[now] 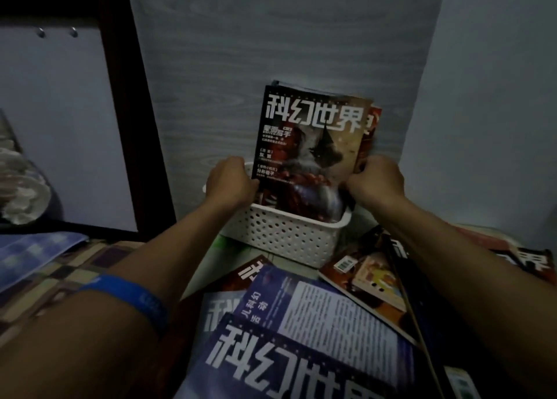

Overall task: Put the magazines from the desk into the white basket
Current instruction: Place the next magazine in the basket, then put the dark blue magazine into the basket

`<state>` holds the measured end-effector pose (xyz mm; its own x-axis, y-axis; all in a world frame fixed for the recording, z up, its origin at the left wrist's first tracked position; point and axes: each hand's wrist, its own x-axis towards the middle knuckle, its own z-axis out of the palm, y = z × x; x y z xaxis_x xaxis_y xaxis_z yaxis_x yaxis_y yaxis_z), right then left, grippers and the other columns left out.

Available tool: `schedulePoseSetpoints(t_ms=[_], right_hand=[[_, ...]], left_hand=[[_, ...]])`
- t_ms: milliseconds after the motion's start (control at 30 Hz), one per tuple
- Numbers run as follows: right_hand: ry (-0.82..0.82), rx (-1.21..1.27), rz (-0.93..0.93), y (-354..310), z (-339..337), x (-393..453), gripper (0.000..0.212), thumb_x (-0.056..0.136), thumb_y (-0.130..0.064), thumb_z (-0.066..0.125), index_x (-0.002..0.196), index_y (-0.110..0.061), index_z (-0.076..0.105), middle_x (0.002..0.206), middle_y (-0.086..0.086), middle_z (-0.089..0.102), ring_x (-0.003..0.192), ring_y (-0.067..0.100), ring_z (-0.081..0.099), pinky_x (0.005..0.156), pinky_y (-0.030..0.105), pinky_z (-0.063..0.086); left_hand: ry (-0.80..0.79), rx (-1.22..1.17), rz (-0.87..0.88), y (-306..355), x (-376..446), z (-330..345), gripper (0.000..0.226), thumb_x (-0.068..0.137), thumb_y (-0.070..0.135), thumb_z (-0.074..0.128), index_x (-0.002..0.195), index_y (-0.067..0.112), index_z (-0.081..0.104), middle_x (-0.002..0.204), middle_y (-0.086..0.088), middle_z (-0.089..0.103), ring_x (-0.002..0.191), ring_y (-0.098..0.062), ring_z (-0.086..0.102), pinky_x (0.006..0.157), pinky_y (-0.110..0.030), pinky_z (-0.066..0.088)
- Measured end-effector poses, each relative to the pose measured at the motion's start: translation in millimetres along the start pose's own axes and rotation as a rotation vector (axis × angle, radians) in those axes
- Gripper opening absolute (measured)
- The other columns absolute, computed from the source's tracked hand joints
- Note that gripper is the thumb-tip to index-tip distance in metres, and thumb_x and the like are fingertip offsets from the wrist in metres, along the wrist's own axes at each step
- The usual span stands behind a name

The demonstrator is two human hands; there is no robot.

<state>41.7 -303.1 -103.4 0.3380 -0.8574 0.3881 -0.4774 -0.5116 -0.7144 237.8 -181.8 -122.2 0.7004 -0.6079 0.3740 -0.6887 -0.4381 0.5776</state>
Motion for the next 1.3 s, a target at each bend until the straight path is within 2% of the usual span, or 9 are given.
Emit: schedulePoseSetpoints(t_ms=[100,200,333,567,733,867,967,1033,1300], right_hand=[[0.030,0.063,-0.021,-5,-5,-12,0.011,0.088,-0.026,0.066,0.095,-0.020,0.060,0.086,-0.005,0.064,0.071,0.009,0.057,0.053,0.023,0.038],[-0.126,0.054,-0.132,4,-30,-51,0.031,0.085,-0.019,0.070,0.109,-0.025,0.052,0.093,-0.011,0.059,0.083,0.011,0.058,0.065,0.027,0.046],[-0.238,-0.416,-0.290,49,-86,-116,0.031,0.081,-0.028,0.067,0.109,-0.021,0.057,0.108,-0.001,0.063,0.098,0.025,0.060,0.078,0.037,0.050],[-0.304,-0.477,0.219,104,-195,-152,0.048,0.073,-0.039,0.075,0.113,-0.021,0.056,0.118,0.008,0.066,0.097,0.026,0.062,0.073,0.028,0.042],[-0.327,-0.369,0.248,124,-217,-190,0.053,0.078,-0.034,0.076,0.127,-0.020,0.059,0.115,0.003,0.069,0.096,0.020,0.065,0.080,0.028,0.048],[-0.220,-0.334,0.246,122,-218,-215,0.051,0.077,-0.031,0.077,0.122,-0.019,0.055,0.120,0.008,0.066,0.098,0.025,0.062,0.078,0.031,0.048],[-0.230,-0.300,0.196,113,-225,-228,0.051,0.078,-0.033,0.077,0.121,-0.020,0.054,0.119,0.005,0.065,0.096,0.022,0.061,0.077,0.030,0.047],[-0.182,-0.296,0.105,104,-226,-239,0.047,0.079,-0.030,0.077,0.120,-0.025,0.054,0.116,0.002,0.067,0.092,0.019,0.062,0.072,0.030,0.048],[-0.040,-0.226,0.055,79,-217,-246,0.055,0.080,-0.018,0.072,0.129,-0.020,0.049,0.134,0.010,0.054,0.112,0.030,0.057,0.081,0.031,0.043]], left_hand=[[-0.007,-0.138,0.077,-2,-15,-3,0.051,0.089,0.027,0.066,0.137,0.018,0.050,0.136,-0.007,0.058,0.120,-0.025,0.056,0.096,-0.042,0.048],[-0.056,-0.168,0.236,-7,-49,-10,0.030,0.096,0.026,0.051,0.124,0.020,0.060,0.130,-0.005,0.061,0.116,-0.020,0.056,0.095,-0.038,0.044],[-0.132,-0.081,0.363,-4,-112,-15,0.041,0.090,0.015,0.057,0.130,0.006,0.056,0.141,-0.018,0.049,0.132,-0.035,0.040,0.113,-0.042,0.027],[-0.174,-0.253,0.538,92,-218,-21,0.014,0.077,0.007,0.068,0.090,0.012,0.072,0.090,-0.007,0.069,0.084,-0.025,0.065,0.074,-0.026,0.049],[-0.604,-0.324,0.234,136,-262,-3,0.028,0.081,0.025,0.075,0.106,0.016,0.065,0.104,-0.001,0.068,0.094,-0.019,0.065,0.084,-0.030,0.053],[-0.404,-0.708,-0.158,154,-279,-2,0.039,0.078,0.006,0.073,0.102,0.030,0.054,0.089,0.012,0.061,0.070,0.000,0.062,0.066,-0.016,0.052],[-0.256,-0.803,-0.267,167,-287,-4,0.043,0.077,0.004,0.068,0.107,0.030,0.054,0.092,0.011,0.061,0.083,-0.012,0.061,0.084,-0.031,0.053],[-0.348,-0.963,-0.363,179,-286,-10,0.030,0.075,0.004,0.066,0.098,0.023,0.061,0.085,0.000,0.068,0.073,-0.018,0.066,0.069,-0.032,0.058],[-0.632,-0.901,-0.188,175,-309,-17,0.047,0.082,-0.014,0.048,0.106,0.026,0.060,0.104,-0.004,0.074,0.091,-0.026,0.070,0.075,-0.037,0.061]])
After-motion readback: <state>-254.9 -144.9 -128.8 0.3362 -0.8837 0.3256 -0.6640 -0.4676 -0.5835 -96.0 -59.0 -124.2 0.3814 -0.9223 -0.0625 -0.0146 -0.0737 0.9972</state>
